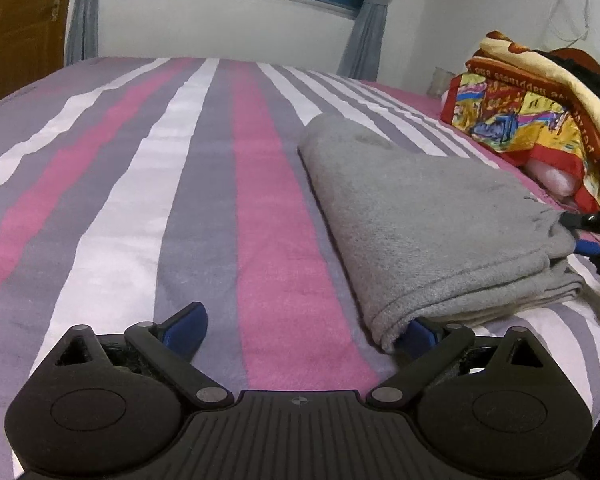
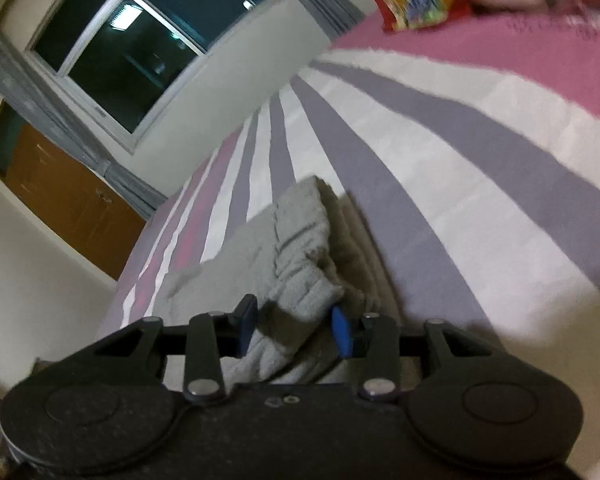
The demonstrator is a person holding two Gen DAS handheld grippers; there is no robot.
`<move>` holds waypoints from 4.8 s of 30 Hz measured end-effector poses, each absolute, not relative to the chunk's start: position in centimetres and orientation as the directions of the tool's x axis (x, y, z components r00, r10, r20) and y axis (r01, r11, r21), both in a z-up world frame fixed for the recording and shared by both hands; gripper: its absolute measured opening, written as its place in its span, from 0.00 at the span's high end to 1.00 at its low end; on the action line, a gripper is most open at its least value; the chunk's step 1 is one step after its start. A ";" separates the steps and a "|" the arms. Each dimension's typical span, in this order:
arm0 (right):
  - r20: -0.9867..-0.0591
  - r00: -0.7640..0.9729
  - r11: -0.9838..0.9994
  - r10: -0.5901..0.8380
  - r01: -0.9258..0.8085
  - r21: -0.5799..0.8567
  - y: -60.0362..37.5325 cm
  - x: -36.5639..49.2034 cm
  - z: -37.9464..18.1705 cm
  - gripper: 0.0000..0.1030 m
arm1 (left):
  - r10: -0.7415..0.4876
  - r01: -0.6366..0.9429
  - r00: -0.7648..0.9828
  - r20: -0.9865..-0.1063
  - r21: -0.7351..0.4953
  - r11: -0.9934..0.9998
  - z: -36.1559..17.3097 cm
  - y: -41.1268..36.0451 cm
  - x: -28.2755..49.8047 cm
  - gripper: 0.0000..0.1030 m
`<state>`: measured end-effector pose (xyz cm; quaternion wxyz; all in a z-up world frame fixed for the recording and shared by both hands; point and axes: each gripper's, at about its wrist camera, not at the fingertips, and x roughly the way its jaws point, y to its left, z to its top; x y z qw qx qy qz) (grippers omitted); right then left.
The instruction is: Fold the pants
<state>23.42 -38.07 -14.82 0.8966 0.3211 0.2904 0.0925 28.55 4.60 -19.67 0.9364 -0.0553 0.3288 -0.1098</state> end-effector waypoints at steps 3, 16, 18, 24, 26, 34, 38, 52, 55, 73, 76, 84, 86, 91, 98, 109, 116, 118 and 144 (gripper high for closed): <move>-0.461 0.823 0.782 0.332 0.033 0.622 -38.1 22.7 -14.4 0.83 | -0.244 0.173 0.757 -0.606 -0.175 0.969 -19.6 4.6 28.6 0.05; -0.424 0.800 0.605 0.425 0.098 0.791 -39.8 22.9 -17.9 0.49 | -0.258 0.179 0.738 -0.623 -0.187 0.966 -19.5 4.7 29.2 0.04; -0.433 0.797 0.610 0.421 0.104 0.785 -39.4 23.7 -18.1 0.58 | -0.256 0.178 0.734 -0.629 -0.185 0.966 -19.5 4.6 29.3 0.04; -0.386 0.824 0.655 0.416 0.023 0.755 -39.3 20.9 -16.7 0.68 | -0.252 0.182 0.728 -0.637 -0.175 0.968 -19.5 4.5 29.4 0.04; -0.421 0.807 0.648 0.413 0.064 0.759 -40.0 21.0 -18.2 0.68 | -0.249 0.184 0.727 -0.640 -0.168 0.968 -19.4 4.3 29.5 0.02; -0.400 0.866 0.779 0.299 0.021 0.627 -40.4 19.5 -15.0 0.66 | -0.345 0.280 0.725 -0.596 -0.204 0.938 -16.0 6.0 27.4 0.02; -0.362 0.888 0.869 0.284 -0.079 0.488 -39.6 20.6 -13.0 0.71 | -0.381 0.237 0.766 -0.518 -0.323 0.916 -14.3 6.1 29.9 0.02; -0.453 0.840 0.954 0.299 -0.252 0.162 -36.7 30.7 -10.8 0.73 | -0.377 0.266 0.680 -0.629 -0.267 0.926 -16.1 0.8 43.4 0.02; -0.583 0.769 0.958 0.262 -0.279 0.062 -34.8 34.1 -12.6 0.71 | -0.356 0.247 0.650 -0.671 -0.257 0.934 -17.3 0.2 46.9 0.02; -0.608 0.772 0.973 0.184 -0.230 0.002 -33.8 34.4 -12.4 0.54 | -0.320 0.303 0.642 -0.697 -0.153 0.941 -17.5 -0.9 46.4 0.01; -0.590 0.786 0.980 0.184 -0.197 0.044 -34.8 32.8 -11.5 0.49 | -0.314 0.326 0.639 -0.702 -0.123 0.937 -16.8 -0.8 45.3 0.01; -0.584 0.671 0.854 0.457 -0.147 0.499 -43.2 28.9 -13.4 0.47 | -0.517 0.425 0.533 -0.670 -0.316 0.848 -17.0 2.6 39.8 0.01; -0.570 0.643 0.800 0.511 -0.115 0.589 -45.0 28.4 -14.7 0.44 | -0.596 0.430 0.502 -0.627 -0.417 0.801 -17.6 3.8 39.0 0.01; -0.482 0.601 0.634 0.638 -0.054 0.771 -47.4 28.7 -17.3 0.38 | -0.740 0.362 0.442 -0.508 -0.653 0.665 -19.4 6.6 39.5 0.31; -0.395 0.567 0.517 0.722 -0.064 0.854 -48.7 29.8 -19.6 0.34 | -0.806 0.290 0.403 -0.434 -0.774 0.562 -22.2 8.7 41.2 0.43; -0.372 0.433 0.482 0.821 -0.176 0.858 -45.4 35.2 -20.4 0.34 | -0.886 0.405 0.308 -0.347 -0.795 0.452 -23.6 5.8 45.0 0.49; -0.338 0.379 0.448 0.861 -0.251 0.858 -43.8 37.5 -17.4 0.49 | -0.900 0.438 0.318 -0.299 -0.795 0.419 -21.9 6.5 45.4 0.70; -0.320 0.371 0.438 0.872 -0.301 0.847 -43.1 38.4 -15.3 0.50 | -0.896 0.468 0.329 -0.298 -0.773 0.429 -20.2 7.0 45.7 0.70; -0.219 0.334 0.327 0.917 -0.314 0.891 -37.4 56.8 -20.3 0.50 | -0.840 0.383 0.437 -0.323 -0.778 0.498 -24.8 14.7 64.8 0.68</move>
